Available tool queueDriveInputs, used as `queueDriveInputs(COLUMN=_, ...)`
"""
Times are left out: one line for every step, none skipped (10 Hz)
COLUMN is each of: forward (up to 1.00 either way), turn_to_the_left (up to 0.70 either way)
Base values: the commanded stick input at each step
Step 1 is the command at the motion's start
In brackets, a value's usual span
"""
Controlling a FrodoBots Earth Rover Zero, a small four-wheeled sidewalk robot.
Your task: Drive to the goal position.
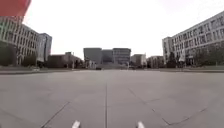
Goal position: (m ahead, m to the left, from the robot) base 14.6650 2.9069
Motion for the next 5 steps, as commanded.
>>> queueDriveInputs(forward=0.60, turn_to_the_left=0.00)
queueDriveInputs(forward=0.60, turn_to_the_left=0.00)
queueDriveInputs(forward=0.60, turn_to_the_left=0.00)
queueDriveInputs(forward=0.60, turn_to_the_left=0.00)
queueDriveInputs(forward=0.60, turn_to_the_left=0.00)
